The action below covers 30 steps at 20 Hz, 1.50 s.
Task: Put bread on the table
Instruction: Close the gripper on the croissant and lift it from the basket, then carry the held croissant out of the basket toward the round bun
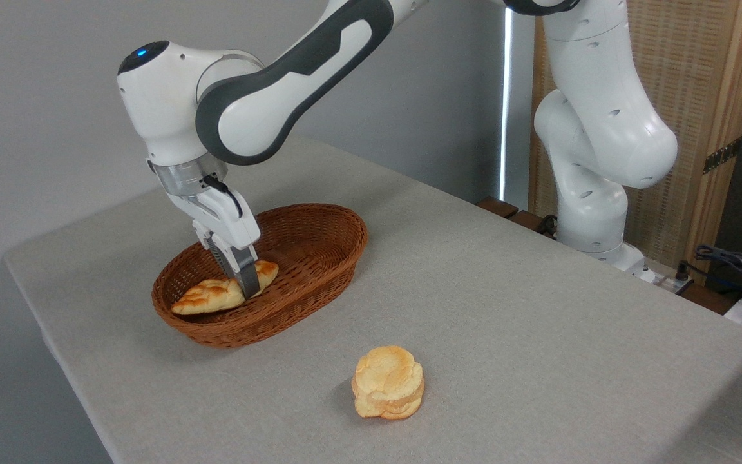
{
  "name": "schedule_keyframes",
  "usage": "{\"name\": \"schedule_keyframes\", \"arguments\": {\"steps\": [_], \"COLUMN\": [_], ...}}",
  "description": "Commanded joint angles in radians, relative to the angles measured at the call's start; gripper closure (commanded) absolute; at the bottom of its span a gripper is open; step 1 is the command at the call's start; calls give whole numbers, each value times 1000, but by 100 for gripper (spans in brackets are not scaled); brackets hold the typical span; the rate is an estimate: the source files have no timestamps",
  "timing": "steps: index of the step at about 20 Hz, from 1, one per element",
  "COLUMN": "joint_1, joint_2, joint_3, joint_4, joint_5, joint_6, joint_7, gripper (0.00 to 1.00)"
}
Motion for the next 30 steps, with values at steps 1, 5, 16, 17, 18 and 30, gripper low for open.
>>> {"name": "schedule_keyframes", "arguments": {"steps": [1, 5, 16, 17, 18, 30], "joint_1": [-3, 6, 8, 8, 8, 9], "joint_2": [-12, -75, -199, -210, -216, -265], "joint_3": [15, 27, 105, 110, 121, 206], "joint_4": [-4, -1, 1, 2, 2, 13], "joint_5": [16, 16, 12, 10, 9, 15], "joint_6": [7, -72, -102, -102, -102, -127], "joint_7": [-20, -12, -1, -1, 3, 81], "gripper": [75, 75, 75, 75, 75, 74]}}
